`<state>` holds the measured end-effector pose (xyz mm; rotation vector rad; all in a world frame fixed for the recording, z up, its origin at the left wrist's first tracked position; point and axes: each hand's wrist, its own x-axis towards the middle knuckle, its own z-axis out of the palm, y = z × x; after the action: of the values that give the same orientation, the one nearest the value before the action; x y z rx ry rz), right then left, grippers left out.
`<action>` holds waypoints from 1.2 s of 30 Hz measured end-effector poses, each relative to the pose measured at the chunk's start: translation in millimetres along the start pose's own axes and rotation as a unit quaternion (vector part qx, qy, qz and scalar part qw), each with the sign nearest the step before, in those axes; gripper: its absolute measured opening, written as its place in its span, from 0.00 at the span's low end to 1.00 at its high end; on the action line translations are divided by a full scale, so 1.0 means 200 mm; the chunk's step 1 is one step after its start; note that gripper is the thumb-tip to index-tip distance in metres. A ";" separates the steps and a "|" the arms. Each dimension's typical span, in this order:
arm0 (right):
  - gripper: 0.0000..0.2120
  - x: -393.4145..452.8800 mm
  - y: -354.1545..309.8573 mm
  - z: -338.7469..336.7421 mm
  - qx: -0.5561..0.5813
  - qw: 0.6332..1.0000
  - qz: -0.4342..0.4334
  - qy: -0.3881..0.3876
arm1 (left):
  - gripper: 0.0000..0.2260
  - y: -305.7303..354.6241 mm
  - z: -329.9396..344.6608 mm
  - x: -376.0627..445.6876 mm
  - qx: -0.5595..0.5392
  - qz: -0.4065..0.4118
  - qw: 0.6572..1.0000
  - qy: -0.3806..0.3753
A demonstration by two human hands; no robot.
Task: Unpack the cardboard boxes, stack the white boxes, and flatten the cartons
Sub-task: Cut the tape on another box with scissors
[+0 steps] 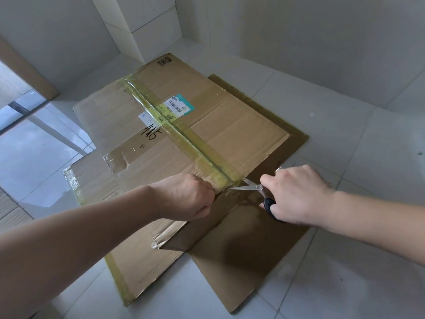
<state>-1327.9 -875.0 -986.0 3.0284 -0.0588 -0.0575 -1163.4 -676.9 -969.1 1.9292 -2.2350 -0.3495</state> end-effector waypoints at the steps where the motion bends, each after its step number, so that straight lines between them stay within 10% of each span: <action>1: 0.14 0.00 0.02 -0.01 -0.029 0.999 -0.014 0.011 | 0.10 0.00 0.00 0.01 -0.002 -0.001 1.000 0.000; 36: 0.08 -0.11 0.12 -0.03 -0.001 0.991 0.102 -0.085 | 0.12 0.05 0.03 0.26 -0.005 -0.056 0.998 -0.040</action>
<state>-1350.0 -897.4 -976.8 2.9885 -0.3824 -0.2965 -1181.3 -726.3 -973.3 2.0760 -2.1716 -0.4608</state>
